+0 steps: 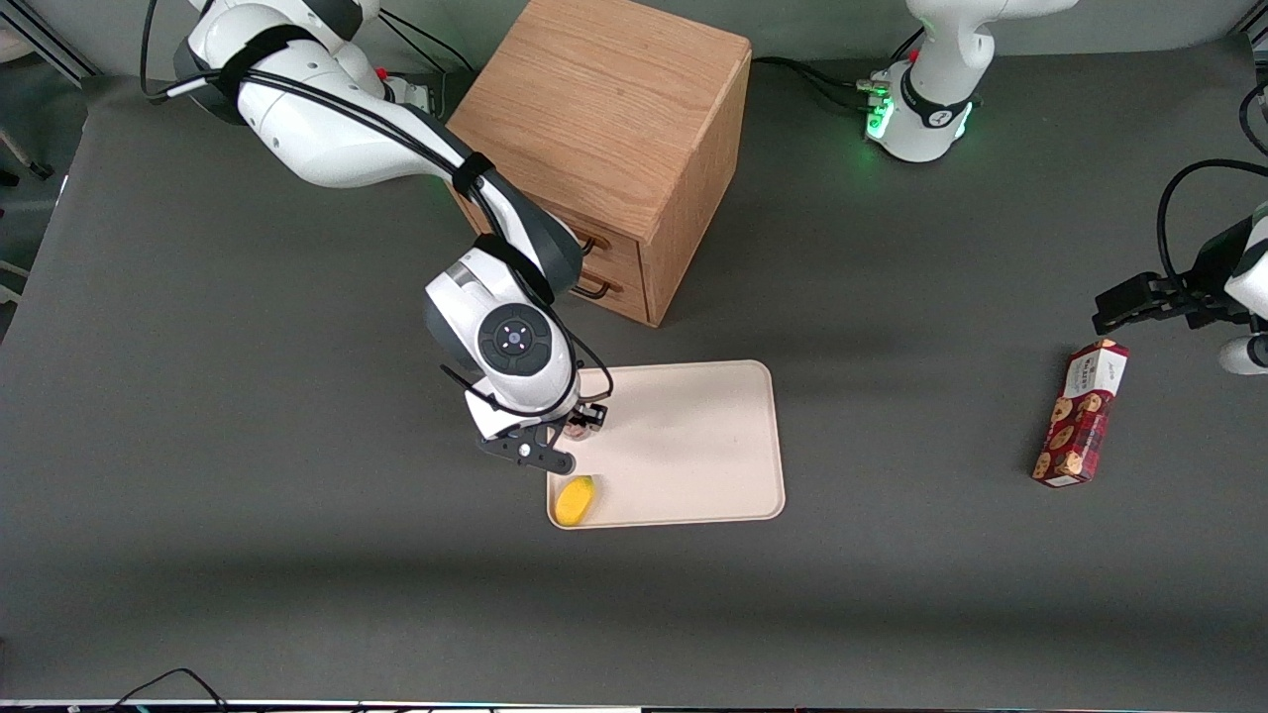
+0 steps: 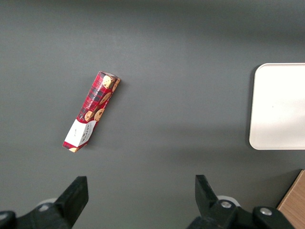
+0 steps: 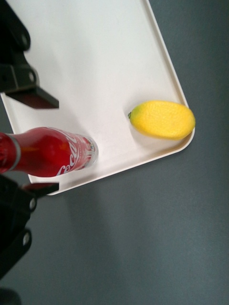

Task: Place coke bottle on tray
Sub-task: 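Set the bottle upright on the tray beside the lemon and open the right gripper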

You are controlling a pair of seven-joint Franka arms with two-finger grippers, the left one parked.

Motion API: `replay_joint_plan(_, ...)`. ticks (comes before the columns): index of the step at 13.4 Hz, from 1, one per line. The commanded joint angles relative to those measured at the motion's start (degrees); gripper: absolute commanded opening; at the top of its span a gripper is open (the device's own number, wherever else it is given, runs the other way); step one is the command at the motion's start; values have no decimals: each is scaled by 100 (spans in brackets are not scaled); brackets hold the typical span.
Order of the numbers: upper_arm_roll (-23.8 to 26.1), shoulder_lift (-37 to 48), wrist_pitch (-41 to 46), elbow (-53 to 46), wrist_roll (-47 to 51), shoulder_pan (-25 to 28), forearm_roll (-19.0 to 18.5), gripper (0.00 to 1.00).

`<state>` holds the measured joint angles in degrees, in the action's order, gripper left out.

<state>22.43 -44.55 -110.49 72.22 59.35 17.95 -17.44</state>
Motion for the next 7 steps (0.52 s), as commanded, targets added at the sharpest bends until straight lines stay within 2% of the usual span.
replay_joint_plan(1,-55,989,-78,783,-630,-46,-67,100)
replay_joint_plan(4,-843,2219,18,1565,-1913,-64,590,100)
replay_joint_plan(7,-2054,3309,562,2163,-3652,-99,1284,100)
